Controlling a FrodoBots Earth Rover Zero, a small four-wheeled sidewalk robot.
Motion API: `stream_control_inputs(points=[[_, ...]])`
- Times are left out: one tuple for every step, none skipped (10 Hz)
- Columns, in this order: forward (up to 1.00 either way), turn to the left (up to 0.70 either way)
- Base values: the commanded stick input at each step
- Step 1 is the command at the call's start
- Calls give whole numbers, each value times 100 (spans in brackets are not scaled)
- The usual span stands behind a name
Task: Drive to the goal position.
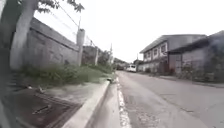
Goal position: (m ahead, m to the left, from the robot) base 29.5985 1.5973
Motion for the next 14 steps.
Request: stream_control_inputs(points=[[70, -35], [70, -35], [70, -35], [70, -35], [70, -35], [70, -35], [70, -35], [70, -35], [70, -35], [70, -30], [70, -19], [70, -4], [70, 0], [70, 0]])
